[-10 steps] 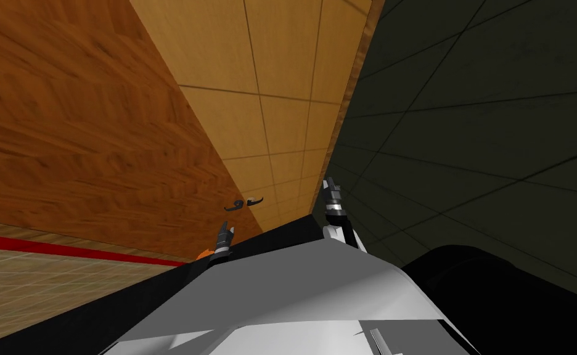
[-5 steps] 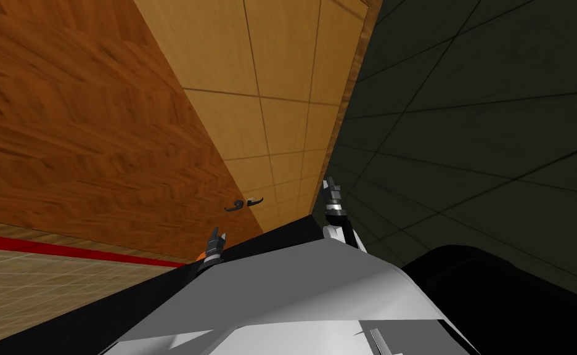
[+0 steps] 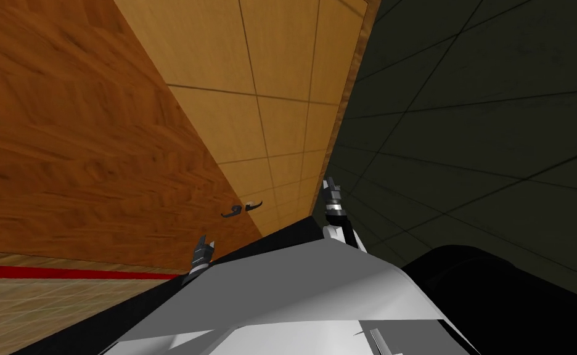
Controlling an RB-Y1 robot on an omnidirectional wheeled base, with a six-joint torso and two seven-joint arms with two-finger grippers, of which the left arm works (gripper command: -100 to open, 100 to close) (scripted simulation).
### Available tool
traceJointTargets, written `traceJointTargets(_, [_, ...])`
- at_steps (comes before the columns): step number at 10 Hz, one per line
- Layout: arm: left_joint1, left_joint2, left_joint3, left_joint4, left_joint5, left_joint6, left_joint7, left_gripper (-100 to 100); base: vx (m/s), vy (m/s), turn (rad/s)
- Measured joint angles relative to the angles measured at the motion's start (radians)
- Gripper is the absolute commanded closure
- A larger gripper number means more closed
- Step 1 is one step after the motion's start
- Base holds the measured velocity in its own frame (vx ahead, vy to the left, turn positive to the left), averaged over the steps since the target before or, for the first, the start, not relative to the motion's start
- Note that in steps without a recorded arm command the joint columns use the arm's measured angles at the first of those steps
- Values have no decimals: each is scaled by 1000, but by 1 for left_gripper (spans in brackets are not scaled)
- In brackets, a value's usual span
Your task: Pull the door open
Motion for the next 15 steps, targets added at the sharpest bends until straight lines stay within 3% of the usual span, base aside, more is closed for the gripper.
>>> traceJointTargets(2, [-13, 0, 1, 1, 3, -3, 5, -100, 210, 69, -193])
traceJointTargets(4, [-39, -26, -20, -17, -6, -4, 2, -100, 159, -33, -114])
traceJointTargets(5, [-42, -27, -22, -17, -7, -5, 1, 100, -9, 6, 31])
traceJointTargets(11, [-40, -28, -23, -16, -7, -3, 1, 100, -35, 3, -8])
traceJointTargets(12, [-41, -22, -21, -2, -7, -17, 3, 100, -202, -7, -57])
traceJointTargets(15, [-7, 5, -31, -8, -13, -34, 32, 100, -209, -17, -107])
